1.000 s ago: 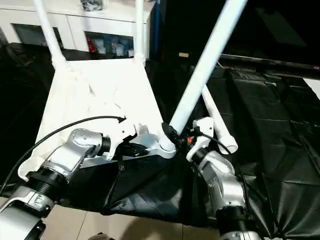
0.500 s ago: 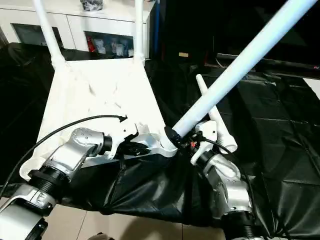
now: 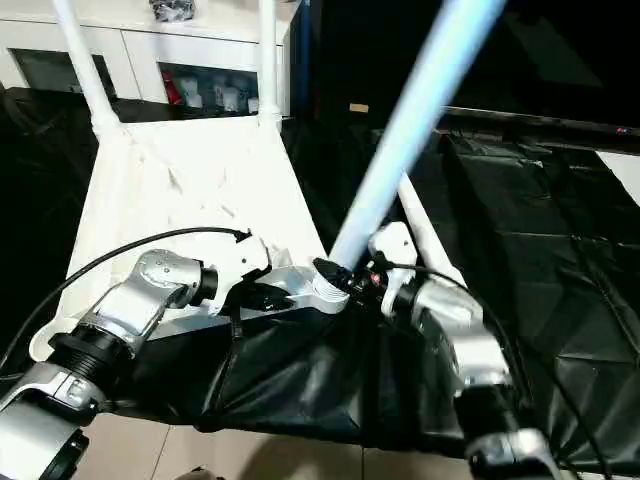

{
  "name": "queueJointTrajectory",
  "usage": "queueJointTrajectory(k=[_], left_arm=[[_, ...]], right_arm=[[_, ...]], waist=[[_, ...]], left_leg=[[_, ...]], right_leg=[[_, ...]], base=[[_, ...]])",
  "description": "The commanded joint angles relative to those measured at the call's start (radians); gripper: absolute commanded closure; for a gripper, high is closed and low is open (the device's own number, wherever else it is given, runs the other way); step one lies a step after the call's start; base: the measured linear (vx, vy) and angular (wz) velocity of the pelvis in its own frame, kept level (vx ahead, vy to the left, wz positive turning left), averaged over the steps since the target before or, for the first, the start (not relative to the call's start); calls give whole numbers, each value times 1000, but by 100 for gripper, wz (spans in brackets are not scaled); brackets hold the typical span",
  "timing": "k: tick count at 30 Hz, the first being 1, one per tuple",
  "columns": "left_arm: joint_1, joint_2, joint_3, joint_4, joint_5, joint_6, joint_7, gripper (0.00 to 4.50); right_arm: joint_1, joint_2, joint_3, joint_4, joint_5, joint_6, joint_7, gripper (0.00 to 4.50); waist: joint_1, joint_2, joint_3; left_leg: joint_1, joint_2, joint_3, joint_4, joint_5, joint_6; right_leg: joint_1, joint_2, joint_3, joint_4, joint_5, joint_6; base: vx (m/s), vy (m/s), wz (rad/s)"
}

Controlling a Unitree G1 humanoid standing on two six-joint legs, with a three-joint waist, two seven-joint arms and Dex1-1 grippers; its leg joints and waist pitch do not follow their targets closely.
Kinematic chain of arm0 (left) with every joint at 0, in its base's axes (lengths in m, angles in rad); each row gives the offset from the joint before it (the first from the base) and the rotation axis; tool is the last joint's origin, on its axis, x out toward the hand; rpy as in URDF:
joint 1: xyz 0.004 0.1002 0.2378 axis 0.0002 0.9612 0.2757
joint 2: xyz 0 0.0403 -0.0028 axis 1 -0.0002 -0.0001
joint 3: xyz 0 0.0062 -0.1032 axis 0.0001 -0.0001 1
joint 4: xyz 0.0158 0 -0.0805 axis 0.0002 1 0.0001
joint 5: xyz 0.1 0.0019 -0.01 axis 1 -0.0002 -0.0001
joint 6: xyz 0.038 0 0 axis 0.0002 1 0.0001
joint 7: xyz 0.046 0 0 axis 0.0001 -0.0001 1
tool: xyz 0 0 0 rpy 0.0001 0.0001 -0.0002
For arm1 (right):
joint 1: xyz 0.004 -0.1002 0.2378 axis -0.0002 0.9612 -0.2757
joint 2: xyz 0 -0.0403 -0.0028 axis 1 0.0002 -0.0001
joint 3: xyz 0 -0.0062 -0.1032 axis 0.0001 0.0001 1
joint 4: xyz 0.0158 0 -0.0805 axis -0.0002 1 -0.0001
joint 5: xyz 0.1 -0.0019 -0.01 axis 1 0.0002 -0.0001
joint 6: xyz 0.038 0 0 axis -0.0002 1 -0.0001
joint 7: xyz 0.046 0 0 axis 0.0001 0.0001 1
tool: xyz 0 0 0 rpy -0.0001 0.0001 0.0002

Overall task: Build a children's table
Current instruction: Insert table leg to table base

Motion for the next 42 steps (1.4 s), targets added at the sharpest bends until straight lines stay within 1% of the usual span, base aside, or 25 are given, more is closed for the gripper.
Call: queueJointTrajectory(k=[1, 2, 5, 6, 8, 9, 11, 12, 18, 25, 27, 28, 29, 30, 31, 32, 33, 34, 35, 36, 37, 38, 39, 40, 42], left_arm=[[-2, 11, -29, -49, -5, -13, -64, 450], [8, 24, -36, -70, -17, -22, -101, 450], [15, 34, -40, -85, -22, -21, -124, 450], [14, 45, -41, -81, -20, -33, -137, 450], [10, 51, -38, -76, -22, -47, -150, 450], [10, 51, -38, -76, -23, -48, -151, 450], [7, 59, -33, -80, -32, -50, -174, 450], [5, 65, -34, -80, -33, -54, -185, 450], [-1, 90, -37, -85, -32, -54, -226, 450], [-18, 61, -6, -56, -14, -34, -123, 450], [-26, 41, 16, -56, -8, -8, -47, 450], [-29, 34, 25, -59, -7, 4, -23, 450], [-32, 23, 43, -70, -6, 32, 18, 450], [-32, 17, 53, -84, -7, 50, 40, 450], [-31, 13, 58, -92, -7, 61, 53, 450], [-27, 4, 70, -117, -7, 88, 84, 450], [-23, -4, 80, -140, -7, 110, 108, 450], [-18, -15, 89, -163, -10, 138, 131, 450], [-18, -15, 89, -163, -10, 138, 131, 450], [-2, -44, 104, -221, -6, 208, 186, 450], [4, -55, 106, -243, 1, 236, 211, 450], [8, -63, 106, -259, 10, 257, 231, 450], [14, -76, 103, -279, 25, 285, 255, 450], [18, -86, 99, -295, 36, 310, 278, 450], [34, -118, 81, -343, 62, 370, 326, 450]], right_arm=[[37, -16, 71, 63, -47, 69, 64, 261], [28, -29, 91, 66, -50, 71, 109, 261], [21, -40, 110, 69, -56, 73, 146, 261], [17, -52, 135, 65, -62, 75, 193, 261], [16, -62, 155, 57, -64, 84, 230, 261], [16, -62, 156, 56, -63, 85, 232, 261], [17, -72, 173, 46, -62, 96, 274, 261], [18, -75, 179, 42, -63, 94, 288, 261], [27, -90, 204, 24, -59, 79, 354, 261], [34, -68, 180, 22, -54, 70, 314, 261], [30, -31, 144, 51, -65, 65, 209, 261], [26, -18, 133, 66, -74, 62, 165, 261], [14, 1, 124, 96, -104, 62, 84, 261], [6, 18, 116, 115, -122, 52, 22, 261], [2, 28, 110, 127, -132, 46, -14, 261], [-12, 57, 87, 153, -130, 71, -92, 261], [-24, 82, 65, 175, -124, 93, -153, 261], [-37, 104, 44, 195, -116, 114, -208, 261], [-37, 104, 44, 195, -116, 114, -208, 261], [-67, 150, 6, 244, -100, 147, -314, 261], [-80, 168, -7, 266, -99, 154, -356, 261], [-90, 181, -16, 283, -99, 158, -386, 261], [-103, 197, -22, 308, -99, 165, -418, 261], [-115, 211, -29, 330, -101, 168, -446, 261], [-147, 250, -38, 384, -101, 177, -490, 261]], waist=[[0, -4, -47], [1, -4, -49], [2, -2, -50], [2, -7, -49], [7, -11, -50], [9, -9, -50], [15, -13, -50], [15, -17, -50], [19, -18, -49], [22, -22, -46], [21, -21, -43], [20, -20, -41], [14, -21, -38], [9, -22, -37], [5, -25, -37], [-5, -24, -34], [-11, -22, -34], [-20, -23, -38], [-24, -23, -39], [-35, -18, -45], [-42, -18, -42], [-47, -19, -39], [-52, -19, -39], [-53, -20, -39], [-59, -19, -39]], left_leg=[[11, 26, -4, -76, -316, 11], [10, 26, -5, -77, -304, 13], [13, 28, -3, -75, -291, 18], [11, 28, -2, -74, -287, 20], [11, 28, -2, -74, -274, 24], [13, 29, -2, -75, -273, 23], [15, 30, -1, -75, -272, 21], [15, 30, 0, -75, -275, 19], [17, 32, -2, -78, -297, 7], [21, 32, -2, -79, -327, -2], [24, 32, -2, -80, -359, -8], [26, 33, -6, -82, -381, -19], [22, 30, -10, -85, -400, -30], [23, 28, -14, -86, -425, -40], [21, 28, -16, -86, -431, -46], [18, 26, -22, -88, -453, -55], [18, 25, -25, -89, -467, -58], [11, 24, -32, -90, -471, -62], [8, 25, -34, -92, -465, -65], [5, 30, -36, -97, -452, -67], [1, 30, -37, -99, -448, -68], [1, 26, -37, -99, -463, -68], [9, 25, -34, -95, -476, -64], [11, 23, -33, -93, -478, -60], [8, 24, -32, -93, -467, -54]], right_leg=[[32, -59, 37, -90, -308, -188], [35, -60, 36, -85, -287, -194], [34, -58, 37, -80, -239, -212], [36, -58, 36, -80, -234, -213], [36, -59, 36, -78, -225, -213], [36, -59, 36, -77, -222, -214], [36, -60, 36, -76, -217, -216], [36, -60, 36, -76, -220, -215], [33, -61, 37, -78, -248, -206], [29, -64, 39, -84, -301, -196], [23, -64, 39, -90, -353, -186], [21, -66, 38, -94, -393, -180], [23, -68, 35, -97, -447, -163], [21, -69, 32, -103, -518, -139], [20, -71, 31, -104, -546, -126], [20, -73, 27, -110, -605, -103], [20, -73, 24, -113, -627, -95], [26, -75, 18, -115, -640, -83], [29, -75, 16, -114, -624, -83], [33, -73, 12, -106, -513, -116], [33, -70, 10, -104, -481, -128], [33, -67, 4, -107, -480, -129], [26, -68, 7, -112, -478, -135], [25, -67, 7, -114, -479, -136], [27, -68, 9, -112, -461, -142]], base=[[0, 0, 0], [0, 0, 0], [0, 0, 0], [0, 0, 0], [0, 0, 0], [0, 0, 0], [0, 0, 0], [0, 0, 0], [0, 0, 0], [0, 0, 0], [0, 0, 0], [0, 0, 0], [0, 0, 0], [0, 0, 0], [0, 0, 0], [-56, 4, -12], [-57, 12, -21], [-57, 12, -21], [-46, 25, -23], [-33, 30, -20], [-33, 30, -20], [0, 0, 0], [0, 0, 0], [0, 0, 0], [0, 0, 0]])
